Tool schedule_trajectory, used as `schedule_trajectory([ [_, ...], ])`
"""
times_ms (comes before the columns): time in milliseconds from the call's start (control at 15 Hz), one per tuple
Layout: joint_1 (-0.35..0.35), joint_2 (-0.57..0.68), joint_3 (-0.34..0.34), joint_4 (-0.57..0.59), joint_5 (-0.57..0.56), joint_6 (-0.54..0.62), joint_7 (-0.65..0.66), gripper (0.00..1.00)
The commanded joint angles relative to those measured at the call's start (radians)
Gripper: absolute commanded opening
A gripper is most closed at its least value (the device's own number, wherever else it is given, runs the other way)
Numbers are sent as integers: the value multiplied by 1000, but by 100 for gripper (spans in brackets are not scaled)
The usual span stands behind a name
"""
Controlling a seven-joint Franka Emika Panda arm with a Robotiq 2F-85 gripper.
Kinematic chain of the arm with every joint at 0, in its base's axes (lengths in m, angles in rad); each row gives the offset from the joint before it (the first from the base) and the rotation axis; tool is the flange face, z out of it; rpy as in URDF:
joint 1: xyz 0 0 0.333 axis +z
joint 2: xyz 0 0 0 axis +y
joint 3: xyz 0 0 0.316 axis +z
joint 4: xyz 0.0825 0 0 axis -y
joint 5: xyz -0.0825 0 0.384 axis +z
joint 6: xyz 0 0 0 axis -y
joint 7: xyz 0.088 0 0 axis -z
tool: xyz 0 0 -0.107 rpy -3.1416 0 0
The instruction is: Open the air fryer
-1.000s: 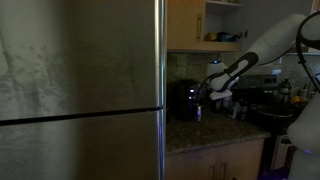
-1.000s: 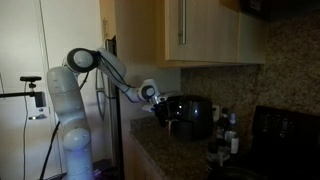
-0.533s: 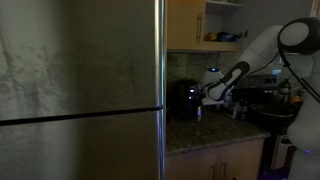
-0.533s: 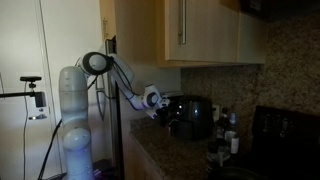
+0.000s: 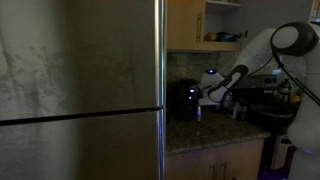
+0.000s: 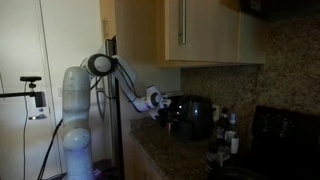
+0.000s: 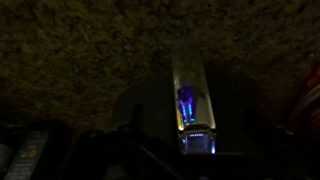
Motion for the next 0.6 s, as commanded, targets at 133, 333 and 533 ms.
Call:
schedule_trajectory([
  [133, 17, 83, -23, 118, -145, 65, 217, 100],
  [333, 33, 154, -44, 209, -244, 7, 346, 100],
  [533, 43, 212, -53, 268, -278, 8, 411, 100],
])
